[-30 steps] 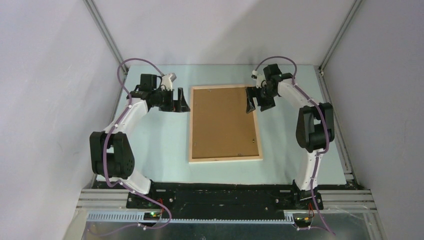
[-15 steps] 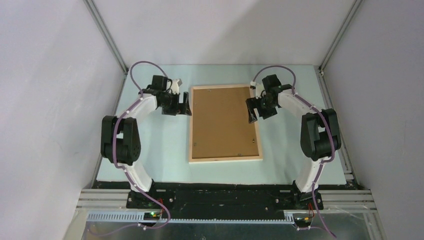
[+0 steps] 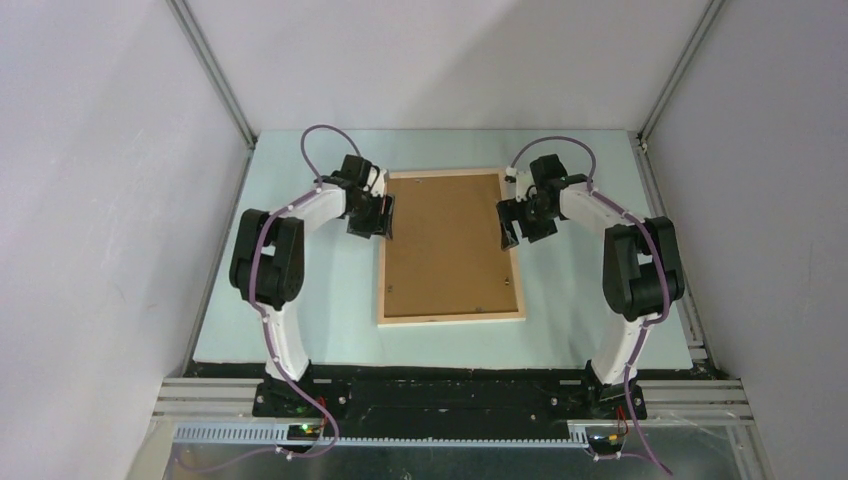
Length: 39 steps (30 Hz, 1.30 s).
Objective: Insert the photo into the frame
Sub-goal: Place the photo frame item in the photo frame, then install the photo frame at the center of the board.
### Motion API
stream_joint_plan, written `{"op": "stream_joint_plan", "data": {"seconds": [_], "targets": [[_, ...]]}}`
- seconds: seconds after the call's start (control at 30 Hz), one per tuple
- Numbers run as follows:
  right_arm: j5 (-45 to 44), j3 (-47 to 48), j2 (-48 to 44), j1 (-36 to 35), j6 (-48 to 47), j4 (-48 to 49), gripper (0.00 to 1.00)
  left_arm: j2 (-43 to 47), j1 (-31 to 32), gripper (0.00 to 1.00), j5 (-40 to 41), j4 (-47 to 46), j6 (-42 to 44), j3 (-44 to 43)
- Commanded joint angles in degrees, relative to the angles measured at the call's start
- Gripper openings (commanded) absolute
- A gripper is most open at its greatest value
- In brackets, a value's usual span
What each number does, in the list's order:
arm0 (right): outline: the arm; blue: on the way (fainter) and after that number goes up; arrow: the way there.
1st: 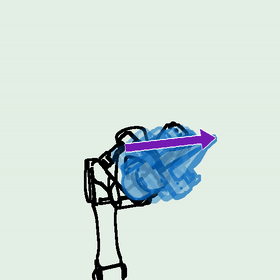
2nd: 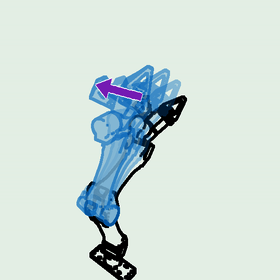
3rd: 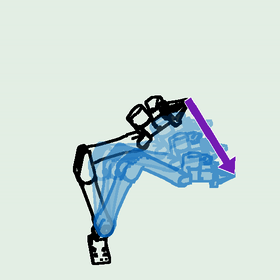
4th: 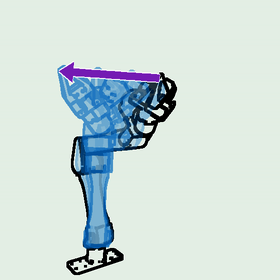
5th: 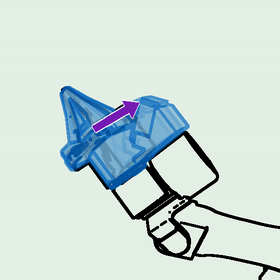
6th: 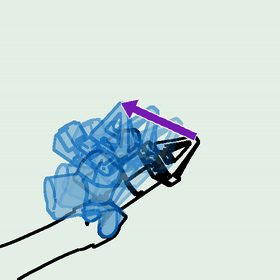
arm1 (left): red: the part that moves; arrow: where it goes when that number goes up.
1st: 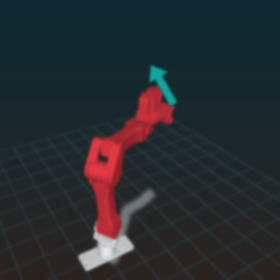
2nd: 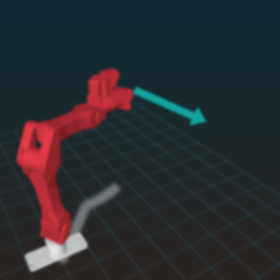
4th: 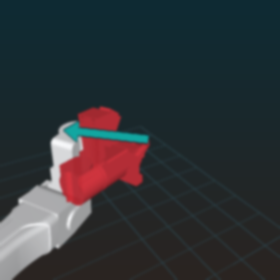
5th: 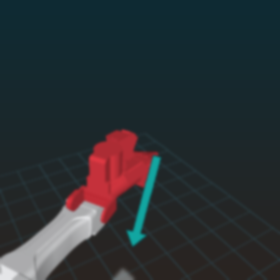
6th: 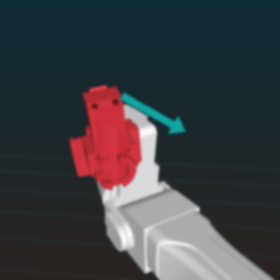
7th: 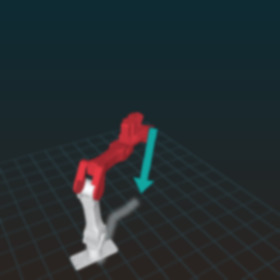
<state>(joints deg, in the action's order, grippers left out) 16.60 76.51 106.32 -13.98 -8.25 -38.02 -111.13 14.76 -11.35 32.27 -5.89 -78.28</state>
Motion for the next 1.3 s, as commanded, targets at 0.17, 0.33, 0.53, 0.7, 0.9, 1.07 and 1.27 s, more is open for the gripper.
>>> {"op": "stream_joint_plan", "data": {"seconds": [0.17, 0.33, 0.53, 0.7, 0.9, 1.07, 1.27], "targets": [[3.2, -0.6, -2.3, 2.4, -0.7, 1.9, 0.82, -2.1, 1.0, 0.53, 1.9, -0.3, -1.6, -2.5], [3.5, -0.6, -2.3, 2.7, -1.0, 2.0, 0.82, -3.1, 1.0, 0.44, 1.4, -0.3, -2.0, -2.4], [3.6, -0.6, -2.3, 3.2, -1.2, 2.1, 0.81, -3.7, 1.0, 0.33, -0.1, -0.3, -2.2, -2.1], [4.6, -0.7, -2.4, 3.9, -1.4, 2.0, 0.81, -4.0, 1.0, 0.21, -2.3, -0.3, -2.3, -1.9], [5.8, -1.1, -2.9, 4.4, -1.7, 2.1, 0.81, -3.7, 1.2, 0.02, -4.1, -0.3, -2.2, -1.7], [5.5, -1.1, -3.0, 4.2, -2.0, 2.2, 0.81, -3.6, 2.1, 0.0, -5.6, -0.3, -2.0, -1.4], [5.0, -1.1, -2.2, 3.8, -2.2, 2.6, 0.82, -4.1, 2.5, 0.0, -6.5, -0.3, -2.0, -1.3]]}}
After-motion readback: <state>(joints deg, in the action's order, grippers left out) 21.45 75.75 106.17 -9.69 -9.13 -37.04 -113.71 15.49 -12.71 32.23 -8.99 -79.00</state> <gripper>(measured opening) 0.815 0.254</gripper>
